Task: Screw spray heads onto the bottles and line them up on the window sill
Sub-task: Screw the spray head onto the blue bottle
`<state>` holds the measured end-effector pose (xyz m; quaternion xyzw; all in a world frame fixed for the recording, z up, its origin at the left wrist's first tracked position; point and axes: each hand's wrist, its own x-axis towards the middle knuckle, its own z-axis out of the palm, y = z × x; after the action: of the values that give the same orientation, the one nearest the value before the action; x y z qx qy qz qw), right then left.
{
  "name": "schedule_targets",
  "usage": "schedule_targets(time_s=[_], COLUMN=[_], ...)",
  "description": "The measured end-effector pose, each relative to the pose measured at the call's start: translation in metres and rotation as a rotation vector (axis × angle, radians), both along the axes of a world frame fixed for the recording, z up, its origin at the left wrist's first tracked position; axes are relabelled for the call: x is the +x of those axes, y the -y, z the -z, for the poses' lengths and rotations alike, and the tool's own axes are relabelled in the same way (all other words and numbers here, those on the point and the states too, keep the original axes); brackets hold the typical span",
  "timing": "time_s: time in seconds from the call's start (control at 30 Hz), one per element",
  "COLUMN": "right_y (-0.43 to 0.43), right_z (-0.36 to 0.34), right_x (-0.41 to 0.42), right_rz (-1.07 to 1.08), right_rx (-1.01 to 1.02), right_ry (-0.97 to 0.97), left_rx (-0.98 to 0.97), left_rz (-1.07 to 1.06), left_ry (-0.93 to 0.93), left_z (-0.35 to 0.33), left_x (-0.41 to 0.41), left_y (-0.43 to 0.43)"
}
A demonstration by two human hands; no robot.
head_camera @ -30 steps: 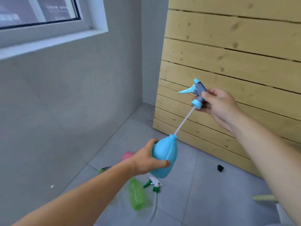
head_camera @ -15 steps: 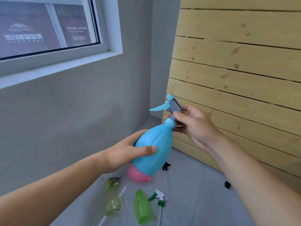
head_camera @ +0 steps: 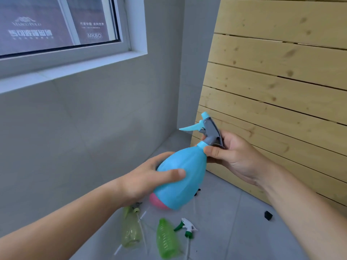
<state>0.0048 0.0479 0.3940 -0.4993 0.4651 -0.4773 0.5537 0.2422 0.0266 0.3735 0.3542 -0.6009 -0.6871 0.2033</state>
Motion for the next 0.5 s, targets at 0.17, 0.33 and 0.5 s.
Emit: schedule_targets(time_s=[0.17,0.33,0.5], right_y=[0.003,0.004,0.006], right_z=[0.010,0.017,0.023], right_x=[0.010,0.011,0.013], right_rz=[0.224,0.297,0.306], right_rx=[0.106,0.145,0.188], right_ry=[0.113,0.232,0.275], left_rx=[-0.759,-0.751,-0.255], left_rz=[-0.251,-0.333,-0.618], left_ry=[0.398,0.304,0.071], left_z=[0.008,0.015,0.011], left_x=[-0.015,-0.019,-0.024], left_y=[0.002,0.001,0.001])
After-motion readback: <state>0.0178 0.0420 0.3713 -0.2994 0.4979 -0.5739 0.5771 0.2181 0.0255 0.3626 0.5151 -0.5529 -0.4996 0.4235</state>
